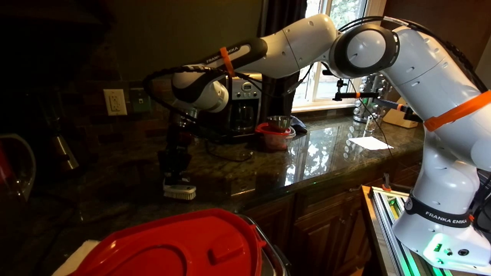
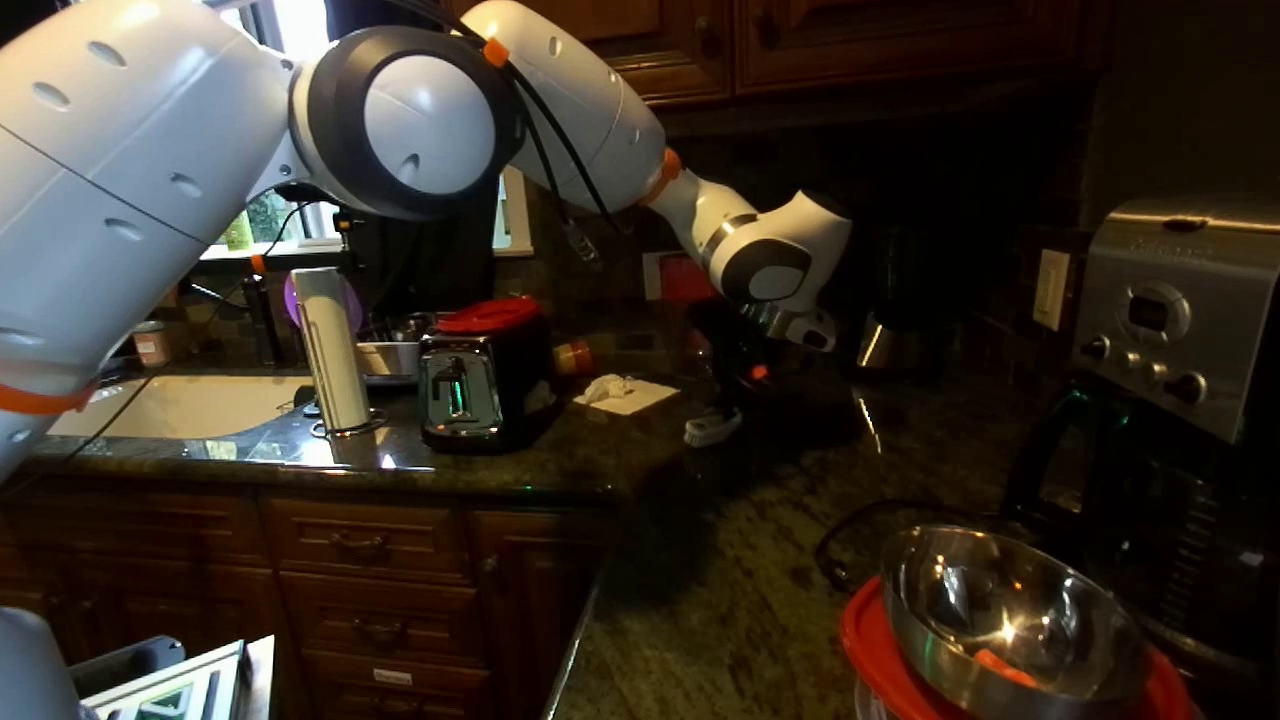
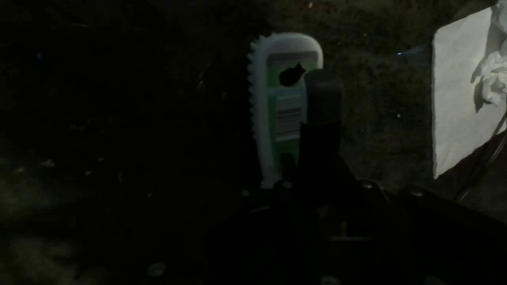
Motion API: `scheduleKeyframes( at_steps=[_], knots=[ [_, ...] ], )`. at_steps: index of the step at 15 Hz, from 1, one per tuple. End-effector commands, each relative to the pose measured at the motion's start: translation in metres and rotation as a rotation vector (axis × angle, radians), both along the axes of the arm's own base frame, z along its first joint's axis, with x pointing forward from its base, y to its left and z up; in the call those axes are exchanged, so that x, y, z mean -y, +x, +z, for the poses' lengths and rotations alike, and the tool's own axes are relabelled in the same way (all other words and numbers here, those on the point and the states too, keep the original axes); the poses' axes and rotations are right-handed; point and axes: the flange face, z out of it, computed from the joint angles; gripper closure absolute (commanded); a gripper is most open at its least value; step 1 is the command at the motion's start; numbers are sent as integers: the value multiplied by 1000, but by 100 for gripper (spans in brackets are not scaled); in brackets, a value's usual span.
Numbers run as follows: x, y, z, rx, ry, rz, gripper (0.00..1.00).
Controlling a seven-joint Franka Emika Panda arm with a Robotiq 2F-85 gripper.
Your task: Pick up the brush and clean part of the kitchen unit base top
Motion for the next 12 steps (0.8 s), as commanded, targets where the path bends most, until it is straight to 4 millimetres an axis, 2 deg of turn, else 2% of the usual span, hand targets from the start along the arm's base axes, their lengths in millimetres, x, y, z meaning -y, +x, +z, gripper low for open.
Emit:
scheduleKeyframes(
  at_steps=[1, 2, 4, 8, 10, 12],
  knots=[
    [27, 4, 7, 48, -44, -70, 94],
    [30, 5, 13, 64, -41, -81, 94],
    [14, -2, 32, 89, 5, -50, 94],
    [-64, -35, 73, 154, 156, 90, 94],
    [-96, -46, 75, 183, 206, 160, 94],
    [-110, -48, 60, 220, 154, 212, 94]
  ],
)
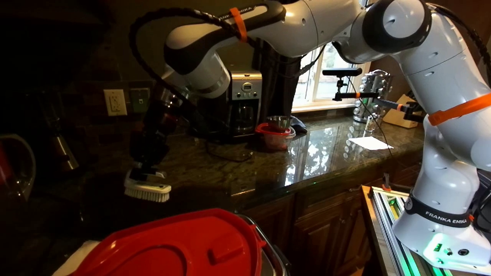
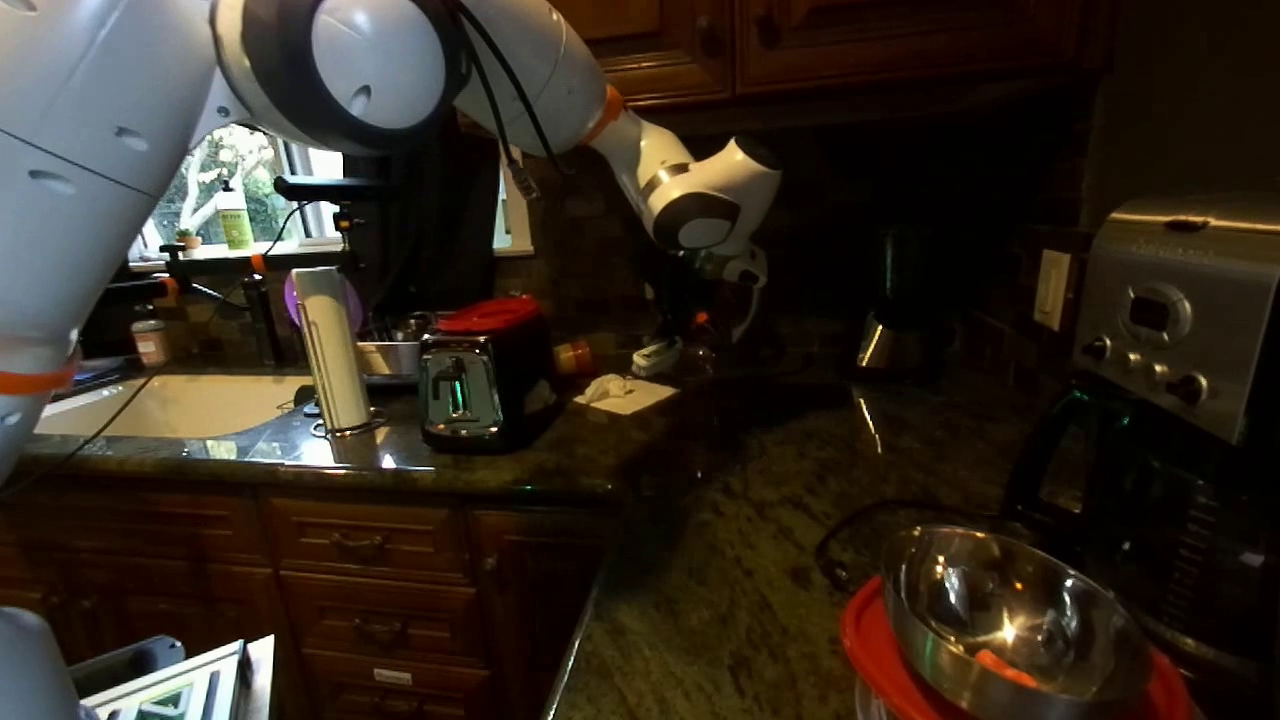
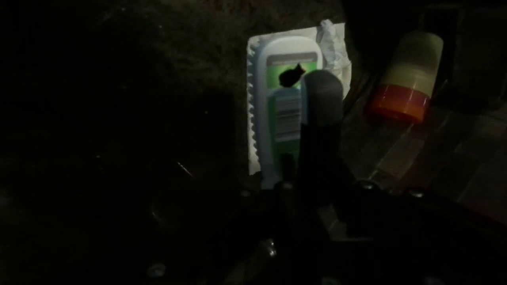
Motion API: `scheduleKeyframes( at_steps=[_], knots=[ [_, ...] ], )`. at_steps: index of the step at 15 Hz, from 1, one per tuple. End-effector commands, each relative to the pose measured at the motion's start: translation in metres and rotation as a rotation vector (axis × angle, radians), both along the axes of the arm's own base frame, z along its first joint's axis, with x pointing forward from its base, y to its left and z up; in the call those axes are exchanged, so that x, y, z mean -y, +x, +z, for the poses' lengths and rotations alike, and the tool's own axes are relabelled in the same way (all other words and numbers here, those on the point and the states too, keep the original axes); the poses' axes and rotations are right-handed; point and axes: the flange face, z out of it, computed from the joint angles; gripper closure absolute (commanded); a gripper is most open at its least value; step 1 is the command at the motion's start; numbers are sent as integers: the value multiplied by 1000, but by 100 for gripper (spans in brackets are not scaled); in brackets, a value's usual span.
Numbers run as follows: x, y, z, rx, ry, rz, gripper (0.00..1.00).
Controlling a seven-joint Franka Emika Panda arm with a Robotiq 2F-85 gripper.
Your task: Pick up the brush and clean part of the kitchen unit base top
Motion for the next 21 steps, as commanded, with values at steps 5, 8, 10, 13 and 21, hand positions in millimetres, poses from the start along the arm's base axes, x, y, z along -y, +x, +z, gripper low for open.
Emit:
scheduleKeyframes(
  at_steps=[5, 8, 10, 13, 21],
  knots=[
    [-18, -9, -72, 101, -74, 61, 94],
    [-18, -5, -75, 80, -64, 46, 77],
    [-13, -2, -78, 82, -67, 29, 94],
    [11, 4, -85, 68, -112, -43, 94],
    [89, 17, -75, 29, -149, -257, 94]
  ],
)
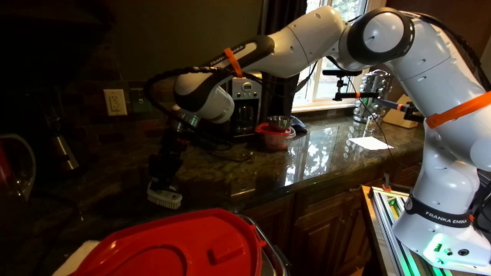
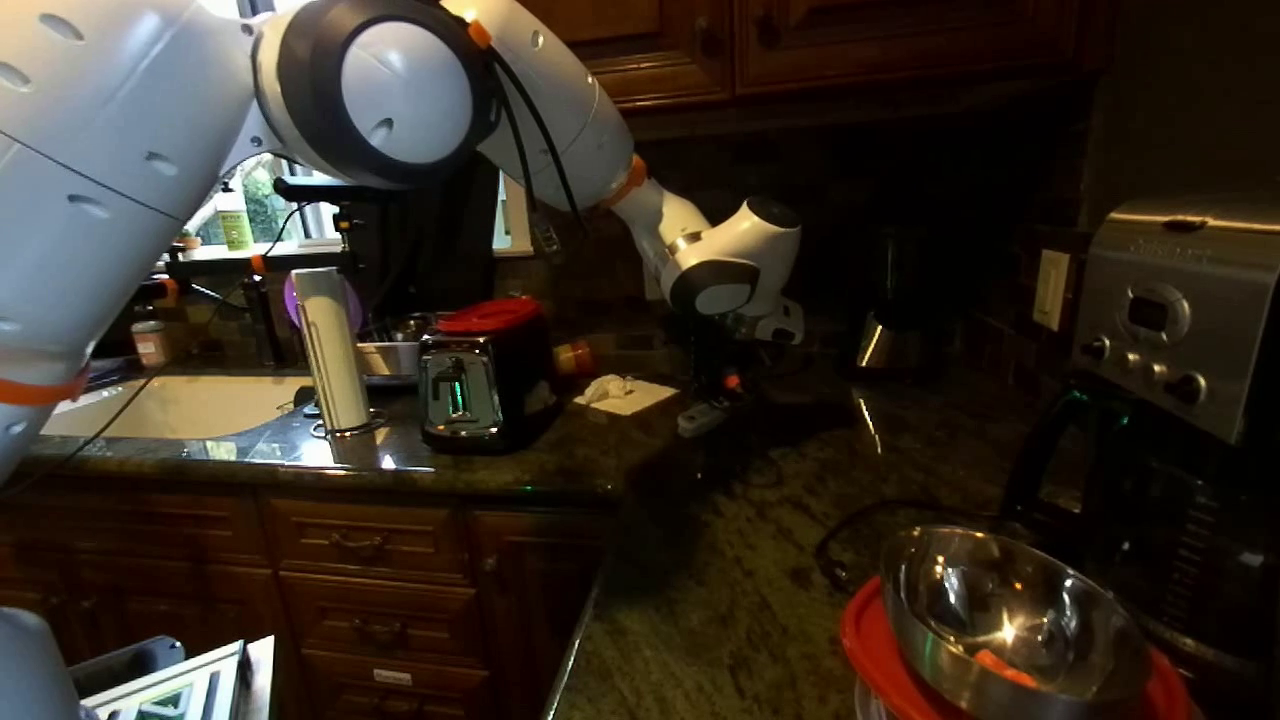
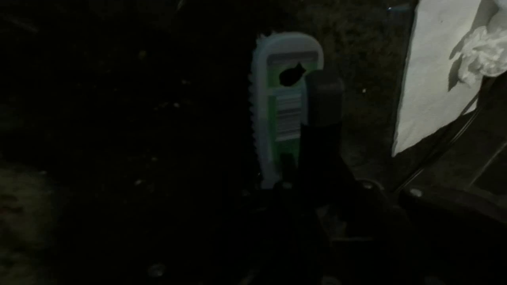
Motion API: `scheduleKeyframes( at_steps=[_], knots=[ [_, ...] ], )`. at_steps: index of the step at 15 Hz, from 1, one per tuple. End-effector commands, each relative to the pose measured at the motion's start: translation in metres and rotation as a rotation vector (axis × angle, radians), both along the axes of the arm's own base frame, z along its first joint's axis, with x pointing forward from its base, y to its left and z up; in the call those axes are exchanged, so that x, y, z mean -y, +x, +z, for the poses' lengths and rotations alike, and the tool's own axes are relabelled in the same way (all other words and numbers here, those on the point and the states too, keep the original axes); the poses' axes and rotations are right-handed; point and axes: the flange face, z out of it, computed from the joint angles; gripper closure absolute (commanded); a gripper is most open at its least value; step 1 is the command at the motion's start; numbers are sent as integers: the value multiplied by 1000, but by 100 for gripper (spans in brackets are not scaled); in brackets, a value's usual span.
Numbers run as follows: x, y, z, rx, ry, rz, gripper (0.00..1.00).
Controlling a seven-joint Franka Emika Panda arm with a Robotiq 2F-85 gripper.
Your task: Pick up the brush and clean part of the kitchen unit base top
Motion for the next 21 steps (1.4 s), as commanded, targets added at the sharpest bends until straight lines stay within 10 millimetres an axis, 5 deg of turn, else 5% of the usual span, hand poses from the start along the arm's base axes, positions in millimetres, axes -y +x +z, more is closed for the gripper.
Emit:
scheduleKeyframes(
  at_steps=[1, 5, 7, 13, 16, 20, 21],
  knots=[
    [39, -2, 6, -15, -30, -128, 94],
    [85, -3, 15, -24, -28, -271, 94],
    [80, -6, 27, -38, 37, -244, 94],
    [-20, -42, 87, -15, 213, -23, 94],
    [-54, -65, 62, -153, 213, 134, 94],
    [-58, -77, 26, -292, 217, 225, 94],
    [-64, -75, 35, -259, 208, 200, 77]
  ],
)
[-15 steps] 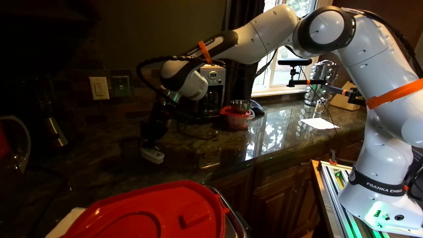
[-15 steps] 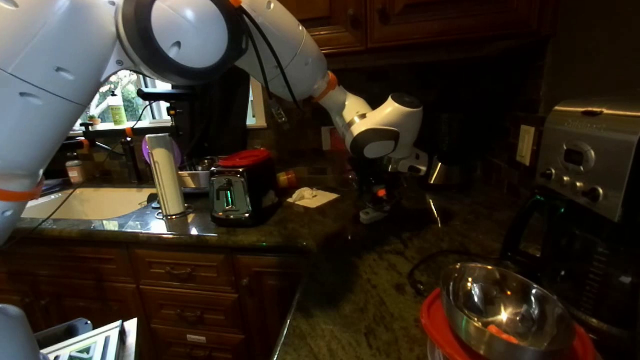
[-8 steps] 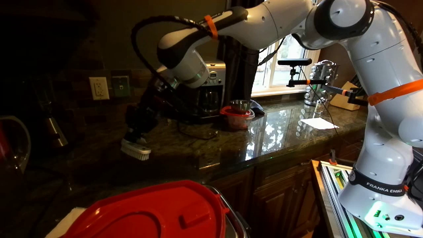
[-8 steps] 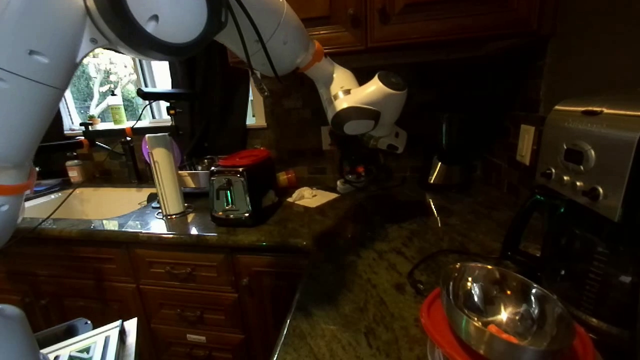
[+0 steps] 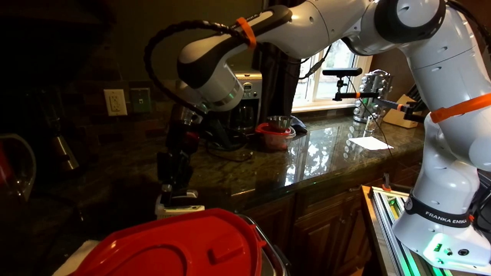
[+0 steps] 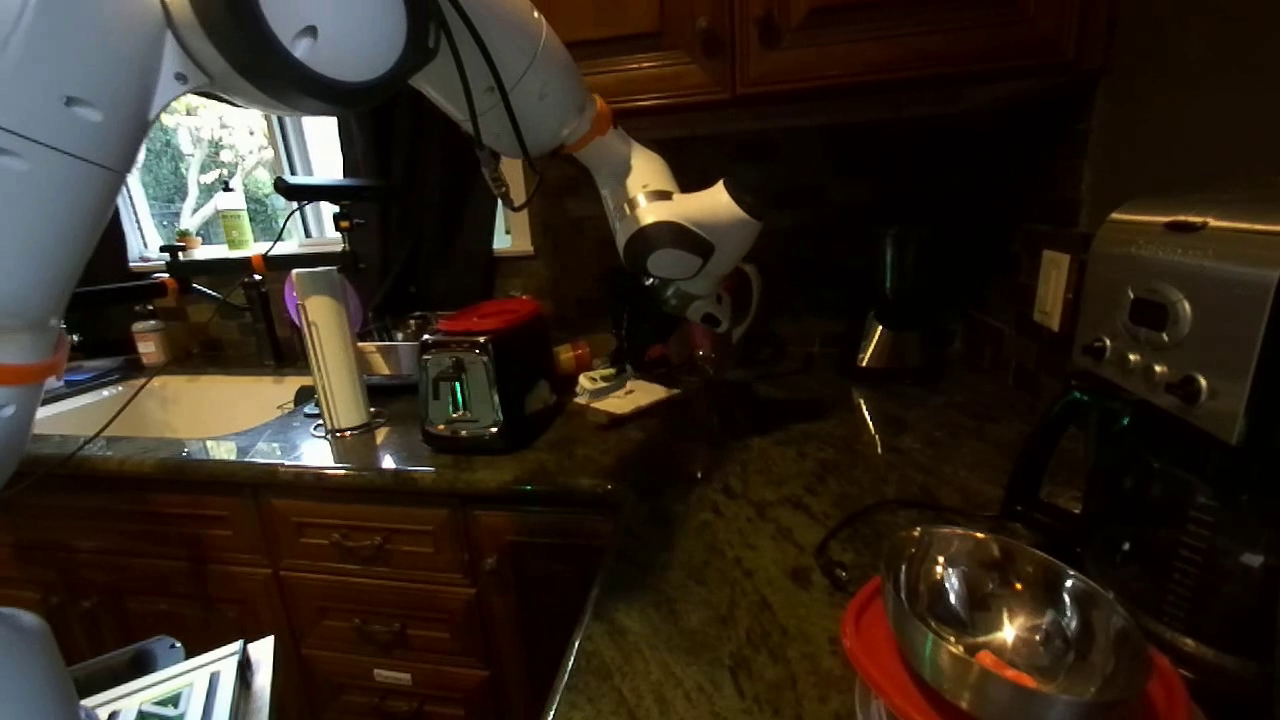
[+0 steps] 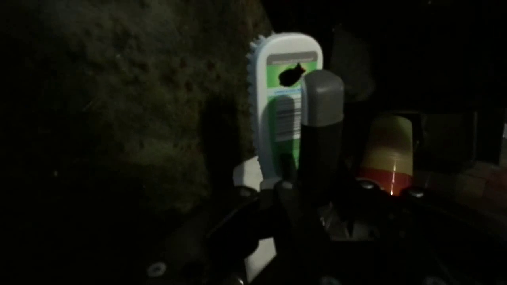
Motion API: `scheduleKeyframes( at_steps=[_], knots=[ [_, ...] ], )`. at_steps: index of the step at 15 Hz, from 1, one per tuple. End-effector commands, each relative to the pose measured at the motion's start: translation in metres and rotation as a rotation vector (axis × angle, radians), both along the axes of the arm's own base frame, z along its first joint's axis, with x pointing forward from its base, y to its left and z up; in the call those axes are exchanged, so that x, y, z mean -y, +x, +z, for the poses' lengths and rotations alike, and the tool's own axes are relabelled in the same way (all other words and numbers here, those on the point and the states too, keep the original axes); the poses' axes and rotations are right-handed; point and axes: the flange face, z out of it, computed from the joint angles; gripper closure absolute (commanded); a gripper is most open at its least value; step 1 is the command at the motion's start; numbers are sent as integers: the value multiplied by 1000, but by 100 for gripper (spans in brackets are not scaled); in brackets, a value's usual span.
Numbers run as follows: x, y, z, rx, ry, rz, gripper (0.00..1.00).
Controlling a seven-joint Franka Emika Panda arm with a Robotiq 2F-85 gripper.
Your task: Pick up the brush and clean part of the kitchen unit base top
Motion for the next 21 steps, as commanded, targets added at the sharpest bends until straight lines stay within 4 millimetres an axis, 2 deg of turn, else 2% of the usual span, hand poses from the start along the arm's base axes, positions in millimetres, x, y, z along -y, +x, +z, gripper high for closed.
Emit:
scheduleKeyframes(
  at_steps=[1, 2, 5, 13, 17, 21],
  knots=[
    [2, 0, -7, -16, 0, 8, 77],
    [5, 0, -11, -24, 0, 10, 94],
    [14, 9, -20, 99, -53, 83, 94],
    [43, 25, -51, 237, -152, 136, 94],
    [63, 31, -43, 294, -236, 129, 94],
    [101, 44, -38, 343, -334, 49, 94]
  ],
)
